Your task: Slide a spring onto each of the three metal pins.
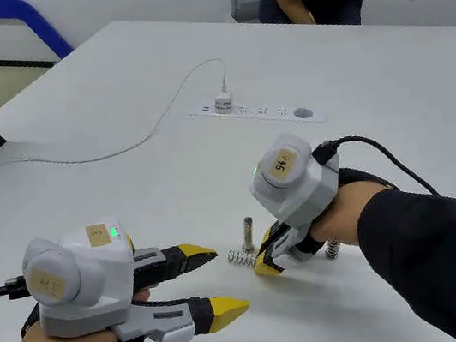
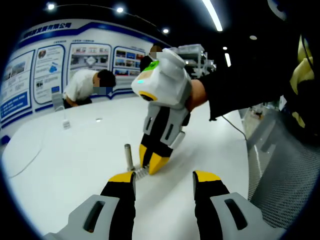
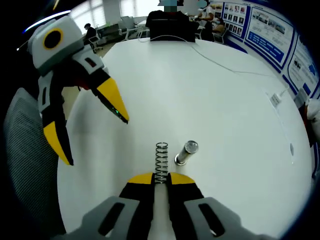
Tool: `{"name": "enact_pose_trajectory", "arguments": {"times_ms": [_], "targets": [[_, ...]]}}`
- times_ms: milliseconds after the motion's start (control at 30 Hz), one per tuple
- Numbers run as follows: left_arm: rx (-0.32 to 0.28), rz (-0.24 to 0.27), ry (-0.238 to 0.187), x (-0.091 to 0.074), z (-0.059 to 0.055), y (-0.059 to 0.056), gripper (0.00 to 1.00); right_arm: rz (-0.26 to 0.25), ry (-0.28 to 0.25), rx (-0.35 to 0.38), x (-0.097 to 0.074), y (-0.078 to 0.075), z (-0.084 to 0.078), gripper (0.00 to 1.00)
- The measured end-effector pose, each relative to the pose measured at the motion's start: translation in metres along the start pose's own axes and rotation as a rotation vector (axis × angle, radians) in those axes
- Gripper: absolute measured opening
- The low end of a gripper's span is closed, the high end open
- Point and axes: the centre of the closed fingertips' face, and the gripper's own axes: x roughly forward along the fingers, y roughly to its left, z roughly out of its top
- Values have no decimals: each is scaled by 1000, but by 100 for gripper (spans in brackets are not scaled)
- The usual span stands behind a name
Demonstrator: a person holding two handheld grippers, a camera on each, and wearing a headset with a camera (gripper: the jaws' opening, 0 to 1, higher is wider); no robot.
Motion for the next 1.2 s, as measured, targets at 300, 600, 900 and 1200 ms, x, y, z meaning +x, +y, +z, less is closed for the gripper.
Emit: {"name": "enact_pose_trajectory", "arguments": {"times_ms": [300,600,900,1200], "targets": [[9,-21,12,5,-1,-5,46,16,-14,-38,-23,14,1,12],[24,-50,13,12,3,-14,46,33,-26,-97,-48,33,-3,12],[42,-84,19,17,5,-25,44,53,-34,-140,-68,51,-9,12],[67,-122,-4,21,14,-34,37,73,-32,-193,-75,63,-11,12]]}}
